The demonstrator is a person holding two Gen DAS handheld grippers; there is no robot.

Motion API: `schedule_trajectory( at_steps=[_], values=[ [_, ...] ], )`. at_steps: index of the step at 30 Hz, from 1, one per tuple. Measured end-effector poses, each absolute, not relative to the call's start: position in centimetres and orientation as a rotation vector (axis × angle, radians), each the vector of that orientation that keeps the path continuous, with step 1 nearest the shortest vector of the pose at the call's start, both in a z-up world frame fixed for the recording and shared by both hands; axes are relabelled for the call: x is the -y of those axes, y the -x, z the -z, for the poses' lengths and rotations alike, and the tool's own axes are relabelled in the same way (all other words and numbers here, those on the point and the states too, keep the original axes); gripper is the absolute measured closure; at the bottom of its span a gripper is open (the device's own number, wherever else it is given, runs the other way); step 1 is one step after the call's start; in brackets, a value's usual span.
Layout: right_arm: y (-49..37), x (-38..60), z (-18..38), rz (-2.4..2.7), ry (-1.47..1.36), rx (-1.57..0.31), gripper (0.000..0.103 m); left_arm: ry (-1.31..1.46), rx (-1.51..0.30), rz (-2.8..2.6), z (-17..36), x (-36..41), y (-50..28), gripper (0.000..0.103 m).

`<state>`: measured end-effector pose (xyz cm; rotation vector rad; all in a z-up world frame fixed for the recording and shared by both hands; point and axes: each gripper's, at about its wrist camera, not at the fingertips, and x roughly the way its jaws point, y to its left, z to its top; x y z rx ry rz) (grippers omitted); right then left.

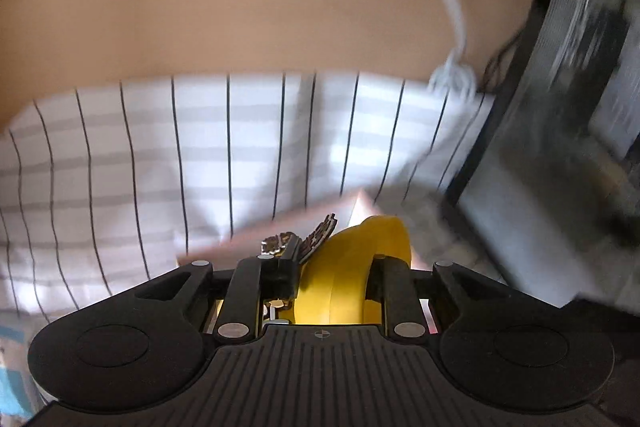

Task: Organize soft objects
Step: 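Lower both held items into the pink box and open both grippers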

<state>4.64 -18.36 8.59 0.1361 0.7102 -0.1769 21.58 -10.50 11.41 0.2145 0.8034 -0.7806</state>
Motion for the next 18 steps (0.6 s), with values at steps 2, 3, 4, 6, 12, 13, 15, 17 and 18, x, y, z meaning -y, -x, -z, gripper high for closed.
schedule_trajectory(
  at_steps=[2, 3, 4, 6, 12, 13, 15, 17, 18],
  values=[
    [-4.5, 18.5, -7.8, 0.181, -0.151, -0.742, 0.037, -0.233, -0.861, 0.768, -9.2, 10.3, -21.6, 0.075],
    [-4.4, 18.6, -7.5, 0.18, -0.165, -0.753, 0.037, -0.236, -0.884, 0.762, -8.2, 9.8, -21.4, 0.075],
    [-4.3, 18.6, -7.3, 0.179, -0.176, -0.76, 0.037, -0.242, -0.903, 0.758, -7.3, 9.6, -21.3, 0.075],
    [-4.1, 18.4, -7.1, 0.178, -0.184, -0.77, 0.037, -0.263, -0.928, 0.747, -5.8, 9.4, -21.0, 0.075],
    [-2.5, 17.4, -7.7, 0.177, -0.171, -0.774, 0.037, -0.34, -0.941, 0.738, -5.4, 9.3, -19.5, 0.074],
    [-2.3, 17.4, -7.8, 0.179, -0.173, -0.77, 0.037, -0.333, -0.922, 0.735, -6.0, 8.9, -18.9, 0.074],
    [-1.9, 17.2, -8.1, 0.184, -0.181, -0.759, 0.035, -0.312, -0.867, 0.737, -7.5, 8.0, -17.7, 0.074],
    [-1.5, 16.8, -8.3, 0.192, -0.186, -0.753, 0.035, -0.269, -0.791, 0.737, -9.3, 6.8, -16.4, 0.074],
    [-1.5, 16.6, -8.4, 0.192, -0.187, -0.751, 0.034, -0.234, -0.742, 0.734, -10.3, 5.6, -15.6, 0.074]
  ],
)
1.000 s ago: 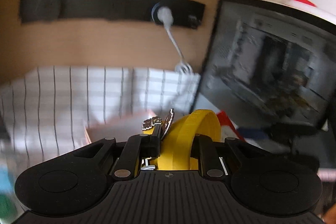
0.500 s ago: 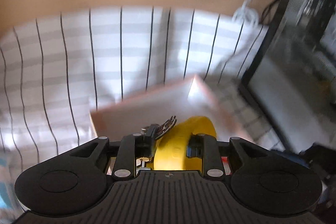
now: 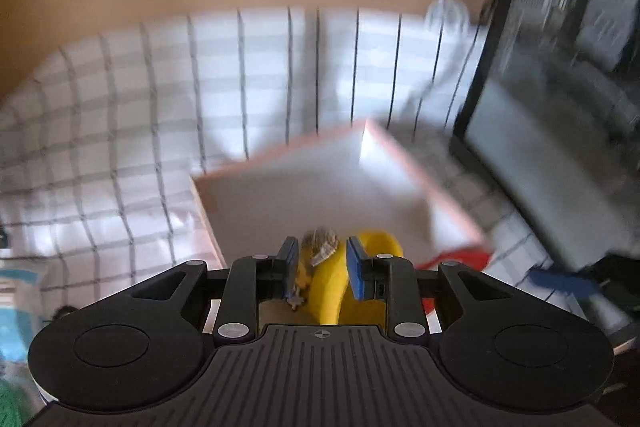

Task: Organize soft objects
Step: 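Lower both held items into the pink box and open both grippers, then move the left gripper to the pink lace cloth and grasp it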

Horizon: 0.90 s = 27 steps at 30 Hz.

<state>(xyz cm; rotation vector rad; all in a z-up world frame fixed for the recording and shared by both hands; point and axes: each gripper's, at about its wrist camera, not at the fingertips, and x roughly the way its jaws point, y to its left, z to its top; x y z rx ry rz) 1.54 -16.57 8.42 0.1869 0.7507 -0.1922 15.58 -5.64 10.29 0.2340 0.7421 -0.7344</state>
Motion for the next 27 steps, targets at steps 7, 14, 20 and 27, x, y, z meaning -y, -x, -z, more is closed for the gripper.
schedule_trajectory(
  at_steps=[7, 14, 20, 27],
  values=[
    [-4.0, 12.9, -11.0, 0.143, -0.18, -0.696, 0.034, -0.056, -0.62, 0.597, -13.1, -4.2, -12.0, 0.074],
    [-9.9, 4.5, -14.8, 0.003, -0.118, -0.641, 0.031, 0.05, -0.609, 0.317, -12.4, -18.2, -10.4, 0.074],
    [-13.9, -3.9, -16.8, -0.151, -0.101, -0.648, 0.031, 0.121, -0.591, 0.161, -11.1, -29.4, -8.5, 0.075],
    [-15.8, -11.0, -18.1, -0.288, -0.012, -0.693, 0.031, 0.258, -0.628, 0.148, -8.9, -36.6, -9.8, 0.075]
  ],
)
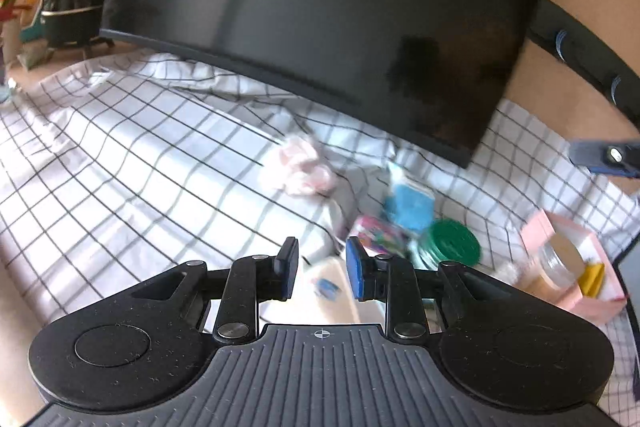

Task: Organize soft objects
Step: 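Move the left gripper to the pink lace cloth and grasp it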

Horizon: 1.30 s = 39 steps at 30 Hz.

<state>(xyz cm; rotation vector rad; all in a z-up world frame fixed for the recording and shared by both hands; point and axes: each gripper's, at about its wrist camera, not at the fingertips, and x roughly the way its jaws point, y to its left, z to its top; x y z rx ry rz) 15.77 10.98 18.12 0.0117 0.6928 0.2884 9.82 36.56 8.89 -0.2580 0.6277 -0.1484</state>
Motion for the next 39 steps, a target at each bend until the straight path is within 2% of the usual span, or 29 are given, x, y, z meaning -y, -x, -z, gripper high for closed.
schedule_trajectory(
  at_steps=[4, 8, 13, 28, 39],
  values=[
    [-17.2, -13.2, -21.3, -0.32, -0.011, -0.725, 0.031, 0.283, -0.599, 0.199, -10.4, -39.0, -13.6, 0.075],
    [-20.4, -13.9, -25.0, -0.298, -0.052, -0.763, 0.031, 0.287, -0.652, 0.203, -10.9, -39.8, -19.3, 0.075],
    [-20.6, -14.3, -27.3, -0.271, 0.01, -0.71, 0.031, 0.231, -0.682, 0.217, -9.5, -38.9, -23.2, 0.075],
    [-25.1, -13.2, -22.6, -0.428, 0.139, -0.783, 0.029, 0.021, -0.781, 0.22, -3.1, -35.8, -27.6, 0.074],
    [-28.7, -10.6, -15.6, -0.419, -0.036, -0.938, 0.029, 0.029, -0.779, 0.193, -2.6, -35.3, -27.5, 0.074]
  ],
)
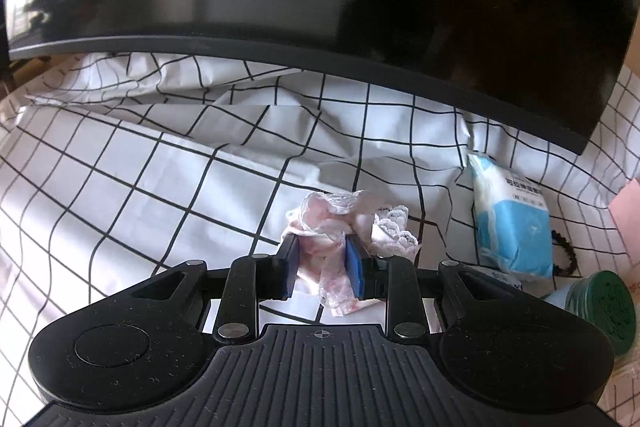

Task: Organize soft objects
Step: 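Move the left gripper to the pink lace cloth and grasp it, then reach the right gripper toward the blue face mask beside the tissue pack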

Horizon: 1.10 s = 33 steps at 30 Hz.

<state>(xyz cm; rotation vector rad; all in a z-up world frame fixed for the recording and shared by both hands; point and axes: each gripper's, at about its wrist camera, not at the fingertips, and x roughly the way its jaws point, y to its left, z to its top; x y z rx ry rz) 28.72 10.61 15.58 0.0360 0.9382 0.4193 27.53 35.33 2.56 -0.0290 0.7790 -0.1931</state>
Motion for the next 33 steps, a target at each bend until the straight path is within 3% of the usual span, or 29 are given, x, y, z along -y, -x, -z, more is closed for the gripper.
schedule_trajectory(
  at_steps=[2, 5, 8, 15, 23, 29, 33],
  values=[
    [-28.6, -10.6, -15.5, -0.413, -0.036, -0.939, 0.029, 0.023, -0.772, 0.173, -2.6, -35.0, -27.5, 0.075],
    [-28.4, -10.5, -15.5, -0.399, -0.036, -0.938, 0.029, 0.044, -0.738, 0.172, -2.6, -34.9, -27.1, 0.089],
    [-28.3, -10.8, -15.8, -0.396, -0.026, -0.936, 0.029, 0.044, -0.674, 0.156, -2.4, -34.9, -25.8, 0.092],
    [-29.1, -12.8, -15.3, -0.442, -0.051, -1.019, 0.029, 0.167, -0.538, 0.12, -3.3, -36.9, -20.7, 0.092],
    [-33.8, -17.7, -6.9, -0.394, -0.219, -1.425, 0.029, 0.378, -0.504, 0.07, -4.3, -41.1, -13.3, 0.092],
    [-35.8, -20.6, -2.6, -0.263, -0.095, -1.459, 0.03, 0.456, -0.469, 0.04, -4.7, -43.5, -7.8, 0.092],
    [-34.6, -23.8, -3.0, -0.311, -0.01, -1.428, 0.03, 0.492, -0.469, 0.002, -4.1, -45.2, -5.6, 0.092]
  ],
)
